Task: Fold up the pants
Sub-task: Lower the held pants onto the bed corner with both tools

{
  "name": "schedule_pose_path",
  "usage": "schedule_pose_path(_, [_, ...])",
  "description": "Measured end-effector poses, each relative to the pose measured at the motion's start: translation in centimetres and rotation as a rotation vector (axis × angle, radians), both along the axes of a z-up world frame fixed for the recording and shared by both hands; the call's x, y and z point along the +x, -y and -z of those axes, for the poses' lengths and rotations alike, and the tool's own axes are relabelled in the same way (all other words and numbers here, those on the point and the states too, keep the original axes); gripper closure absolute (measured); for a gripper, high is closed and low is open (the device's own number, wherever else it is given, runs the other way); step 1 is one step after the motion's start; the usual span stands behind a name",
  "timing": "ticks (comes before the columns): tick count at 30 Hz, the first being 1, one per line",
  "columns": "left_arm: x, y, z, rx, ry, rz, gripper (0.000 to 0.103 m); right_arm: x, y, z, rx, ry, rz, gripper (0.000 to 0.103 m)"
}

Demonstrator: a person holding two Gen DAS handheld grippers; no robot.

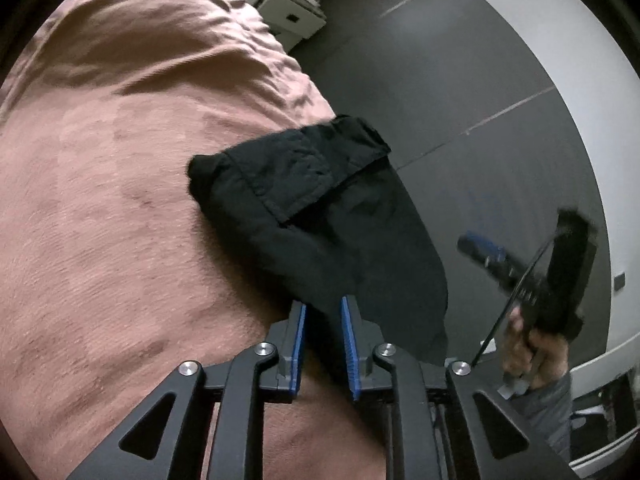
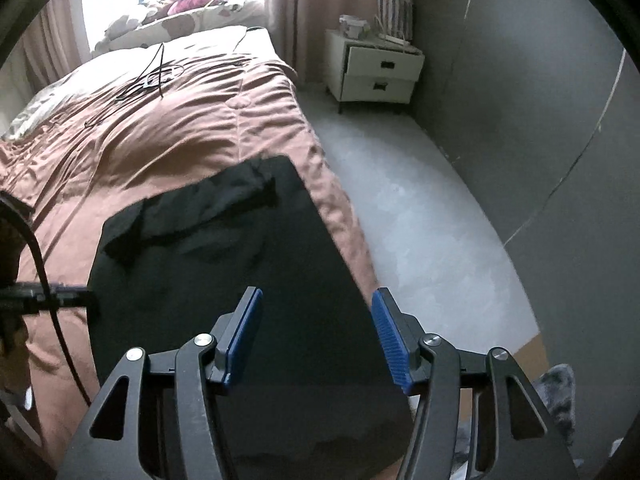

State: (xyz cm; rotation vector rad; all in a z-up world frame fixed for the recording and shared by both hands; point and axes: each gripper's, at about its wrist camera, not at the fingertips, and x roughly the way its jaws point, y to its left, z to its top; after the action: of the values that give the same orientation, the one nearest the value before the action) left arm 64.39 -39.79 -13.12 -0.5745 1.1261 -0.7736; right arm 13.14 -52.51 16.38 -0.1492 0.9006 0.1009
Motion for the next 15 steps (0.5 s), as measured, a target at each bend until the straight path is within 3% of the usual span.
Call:
schedule_pose_path(1, [-0.2, -0.5, -0.1, -0.007, 0.003, -0.012, 0.069, -1.0, 0.2, 0.4, 0.005, -0.001, 0.002, 0.048])
schedule_pose_path(2, [-0.4, -0.8, -0.2, -0.010, 0.011, -0.021, 0.050, -2.0, 0.1, 0.7, 0.007, -0.003, 0.007, 0.048])
schedule_pose_path(4, [-0.5, -1.4, -0.5, -0.004, 0.037, -0.045, 0.032, -3.7, 0.6, 1.3, 0.026, -0.008, 0.026, 0.048])
schedule_pose_path(8, [0.9, -1.6, 0.0, -0.011, 0.008, -0.059, 0.033, -8.4, 1.4, 1.6, 0.060, 0.040, 0.090, 0.048])
schedule_pose_path(10, [1.8, -1.3, 0.2, 0.014, 0.008, -0.068, 0.039, -10.8, 1.9, 1.3, 0.092, 0.071, 0.103, 0.048])
schedule_pose_path(15, [3.8, -0.2, 1.0, 0.091, 0.015, -0.091, 0.077, -16.2, 2.1, 2.1, 0.142, 0.096, 0.116, 0.049])
